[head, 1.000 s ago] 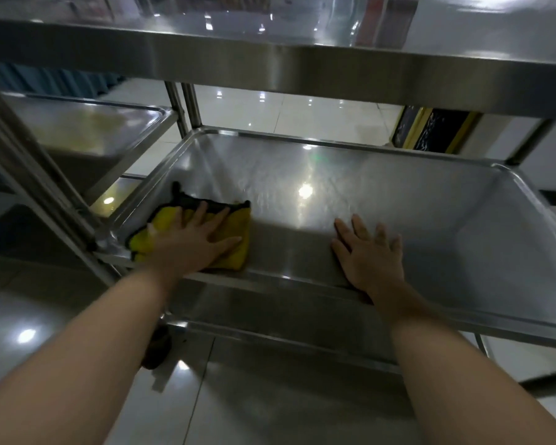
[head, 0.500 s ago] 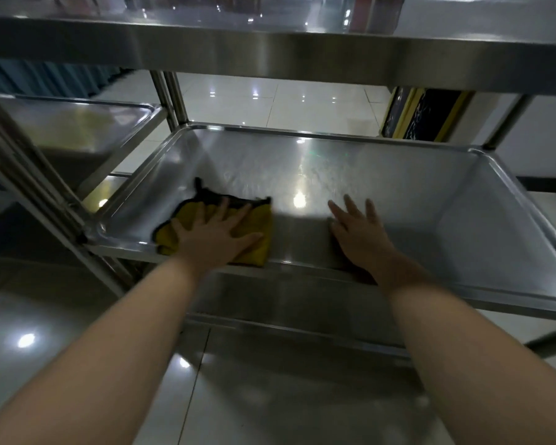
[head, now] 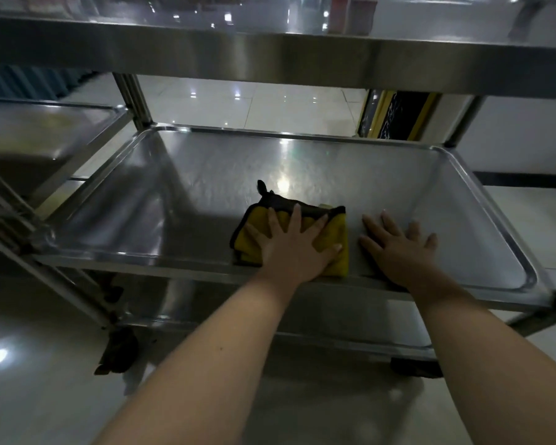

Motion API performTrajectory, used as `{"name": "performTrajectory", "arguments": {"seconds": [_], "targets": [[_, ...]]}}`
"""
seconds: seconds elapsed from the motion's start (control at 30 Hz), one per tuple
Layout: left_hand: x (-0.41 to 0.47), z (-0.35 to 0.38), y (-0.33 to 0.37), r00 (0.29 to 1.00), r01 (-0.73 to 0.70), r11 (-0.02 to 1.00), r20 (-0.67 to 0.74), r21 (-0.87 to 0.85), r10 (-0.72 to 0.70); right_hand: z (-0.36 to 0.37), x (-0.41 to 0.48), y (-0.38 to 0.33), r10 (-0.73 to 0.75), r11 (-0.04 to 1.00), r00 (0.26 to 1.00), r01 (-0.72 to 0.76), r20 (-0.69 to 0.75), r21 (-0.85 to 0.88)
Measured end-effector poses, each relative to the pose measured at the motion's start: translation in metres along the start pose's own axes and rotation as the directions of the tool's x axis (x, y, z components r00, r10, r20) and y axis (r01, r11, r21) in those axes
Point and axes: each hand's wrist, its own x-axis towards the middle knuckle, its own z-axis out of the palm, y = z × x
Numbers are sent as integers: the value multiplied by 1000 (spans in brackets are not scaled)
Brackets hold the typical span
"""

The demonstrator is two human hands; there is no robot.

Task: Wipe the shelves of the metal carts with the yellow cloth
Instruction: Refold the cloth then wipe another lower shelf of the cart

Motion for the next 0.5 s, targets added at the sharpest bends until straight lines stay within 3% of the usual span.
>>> {"name": "performTrajectory", "arguments": {"seconds": [0.1,0.17,0.27,0.33,0.4,0.5], "targets": [[-12,-2,-79,995,14,1000,-99,20,-12,-1,-2,0,-14,1000,1000,14,1,22],[-11,-12,-144,976,192,981,-102,-25,-194,1,-1,-3,-10,1000,1000,10,-18,13],[13,-24,-172,846,518,839,-47,-167,-532,5,2,-11,-7,1000,999,7,-40,8],[45,-29,-139,774,603,753,-34,-264,-632,7,3,-14,-11,1000,998,12,-54,4],[77,-33,-84,830,529,799,-21,-286,-557,8,5,-13,-5,1000,998,5,-61,0],[90,-29,-3,973,222,960,-19,-170,-228,8,9,-9,-1,1000,999,1,-36,5]]}}
